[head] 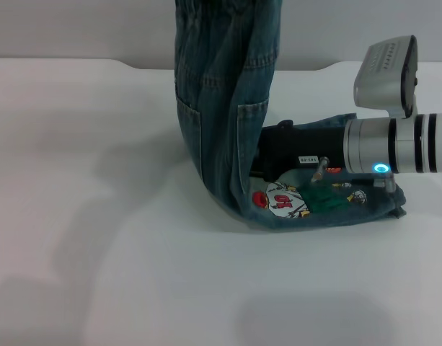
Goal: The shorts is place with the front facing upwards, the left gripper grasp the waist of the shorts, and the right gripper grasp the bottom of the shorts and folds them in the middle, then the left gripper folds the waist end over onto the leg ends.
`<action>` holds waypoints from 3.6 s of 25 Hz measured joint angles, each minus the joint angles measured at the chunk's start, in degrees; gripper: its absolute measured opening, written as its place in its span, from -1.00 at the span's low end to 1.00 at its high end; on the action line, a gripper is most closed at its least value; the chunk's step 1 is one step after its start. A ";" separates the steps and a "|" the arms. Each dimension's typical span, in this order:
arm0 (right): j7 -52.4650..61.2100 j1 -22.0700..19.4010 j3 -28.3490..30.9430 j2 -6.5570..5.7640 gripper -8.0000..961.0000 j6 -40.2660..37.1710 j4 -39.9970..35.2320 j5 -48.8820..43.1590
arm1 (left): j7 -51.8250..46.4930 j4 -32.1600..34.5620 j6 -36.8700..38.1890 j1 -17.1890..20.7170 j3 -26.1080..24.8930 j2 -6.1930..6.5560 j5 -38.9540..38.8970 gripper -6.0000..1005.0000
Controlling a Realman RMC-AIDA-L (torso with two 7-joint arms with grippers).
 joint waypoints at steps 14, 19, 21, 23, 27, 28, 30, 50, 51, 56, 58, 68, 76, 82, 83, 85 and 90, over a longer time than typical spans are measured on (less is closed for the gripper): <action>2.82 -8.56 0.54 -0.39 -0.13 2.24 -5.07 0.02 | 0.08 -0.20 -0.55 2.24 1.83 0.01 0.01 -0.86; 4.68 -14.50 3.40 -0.46 -0.13 2.45 -11.58 0.86 | -0.06 -0.41 -2.18 3.92 4.07 -0.07 -0.10 -0.86; 4.67 -17.01 4.90 -0.64 -0.13 2.45 -13.67 3.47 | -0.38 -0.78 -3.57 4.78 5.58 -0.11 -0.35 -0.86; 4.30 -19.60 5.93 -0.82 -0.13 2.44 -16.30 7.19 | -0.68 -1.20 -5.09 5.55 7.16 -0.16 -0.53 -0.86; 2.44 -24.19 8.95 -0.83 -0.13 2.46 -20.37 14.42 | -1.83 -2.64 -8.11 6.26 10.88 -0.17 -0.66 -0.85; 2.05 -25.02 10.09 -0.84 -0.13 2.44 -20.85 15.83 | -2.08 -3.16 -8.93 6.34 11.89 -0.20 -0.68 -0.85; 1.71 -26.06 12.23 -0.90 -0.13 2.34 -21.35 17.01 | -2.43 -3.97 -10.38 6.40 13.06 -0.23 -0.72 -0.85; -1.02 -26.79 16.24 -0.98 -0.13 2.53 -20.36 17.12 | -4.28 -7.04 -18.52 7.15 16.56 -0.17 -5.07 -0.38; -1.22 -26.77 16.24 -0.97 -0.13 2.53 -20.22 17.13 | -4.28 -6.92 -18.52 7.30 16.55 -0.17 -5.12 -0.33; -1.61 -26.69 16.31 -0.97 -0.13 2.53 -19.63 17.20 | -4.16 -5.55 -19.16 9.48 15.97 -0.10 -5.99 -0.03; -2.36 -26.71 16.97 -0.92 -0.13 2.53 -19.63 17.27 | -4.09 -5.12 -19.72 10.39 15.86 -0.06 -6.11 0.10; 2.43 -27.55 20.67 -2.68 -0.13 1.68 -23.14 17.36 | -1.94 -4.61 -45.99 29.49 15.76 0.13 -15.98 0.67; 9.51 -27.24 20.67 -6.01 -0.13 0.02 -26.36 17.39 | 22.45 -11.27 -71.72 40.38 21.55 0.05 -43.04 0.65; 5.00 -26.67 20.94 -4.73 -0.13 2.21 -26.44 17.39 | 32.59 -18.29 -84.07 38.89 24.81 -0.12 -53.35 0.65; 4.45 -26.66 21.10 -4.36 -0.13 2.54 -26.57 17.39 | 32.52 -20.91 -85.75 37.46 25.07 -0.10 -53.45 0.65; 3.52 -26.64 21.80 -3.71 -0.13 2.69 -26.85 17.40 | 32.40 -22.78 -86.73 36.60 25.18 -0.09 -53.49 0.65; -0.84 -26.57 24.58 -2.04 -0.13 3.12 -26.11 18.89 | 29.47 -32.93 -96.89 32.35 29.36 -0.03 -52.45 0.65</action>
